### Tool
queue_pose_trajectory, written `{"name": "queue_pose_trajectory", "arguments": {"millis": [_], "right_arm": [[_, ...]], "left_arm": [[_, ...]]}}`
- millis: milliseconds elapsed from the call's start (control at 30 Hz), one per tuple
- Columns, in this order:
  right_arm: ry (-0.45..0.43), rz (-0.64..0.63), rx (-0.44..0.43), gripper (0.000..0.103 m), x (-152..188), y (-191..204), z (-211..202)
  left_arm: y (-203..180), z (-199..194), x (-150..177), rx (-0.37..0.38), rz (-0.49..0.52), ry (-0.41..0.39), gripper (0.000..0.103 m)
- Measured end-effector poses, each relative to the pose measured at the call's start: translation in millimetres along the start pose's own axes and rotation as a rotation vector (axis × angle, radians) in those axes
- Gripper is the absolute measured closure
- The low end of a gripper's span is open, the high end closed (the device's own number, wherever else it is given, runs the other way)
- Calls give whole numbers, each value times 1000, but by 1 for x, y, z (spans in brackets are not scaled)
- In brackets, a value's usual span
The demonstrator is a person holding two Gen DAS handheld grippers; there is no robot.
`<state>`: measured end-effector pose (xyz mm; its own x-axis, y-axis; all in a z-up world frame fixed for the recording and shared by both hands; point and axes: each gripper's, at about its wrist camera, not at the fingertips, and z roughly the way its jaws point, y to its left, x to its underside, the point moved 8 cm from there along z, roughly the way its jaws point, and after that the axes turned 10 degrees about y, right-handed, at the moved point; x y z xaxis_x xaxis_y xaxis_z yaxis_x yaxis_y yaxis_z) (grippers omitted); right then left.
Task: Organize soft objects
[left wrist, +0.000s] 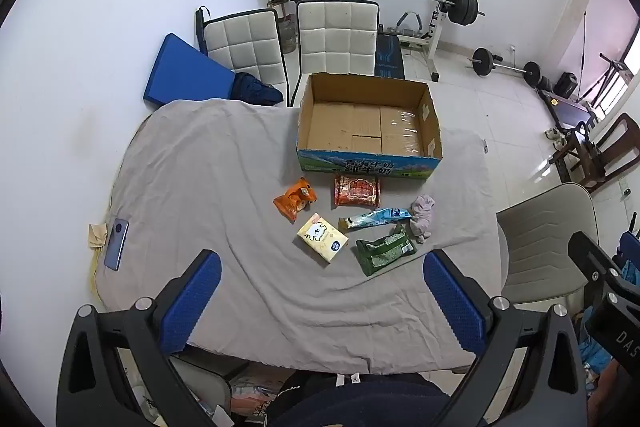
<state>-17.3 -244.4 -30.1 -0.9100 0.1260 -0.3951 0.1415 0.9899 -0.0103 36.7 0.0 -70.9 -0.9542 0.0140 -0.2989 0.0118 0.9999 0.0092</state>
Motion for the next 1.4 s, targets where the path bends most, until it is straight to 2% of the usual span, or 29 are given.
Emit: {"name": "queue_pose_trajectory", "arguments": {"millis": [933,1400], "right_arm": [[64,1,23,0,16,-6,17],[55,3,31,0,15,-8,17]], "left_arm": [[3,12,11,1,-11,51,0],[2,11,9,-1,-5,44,0]]}}
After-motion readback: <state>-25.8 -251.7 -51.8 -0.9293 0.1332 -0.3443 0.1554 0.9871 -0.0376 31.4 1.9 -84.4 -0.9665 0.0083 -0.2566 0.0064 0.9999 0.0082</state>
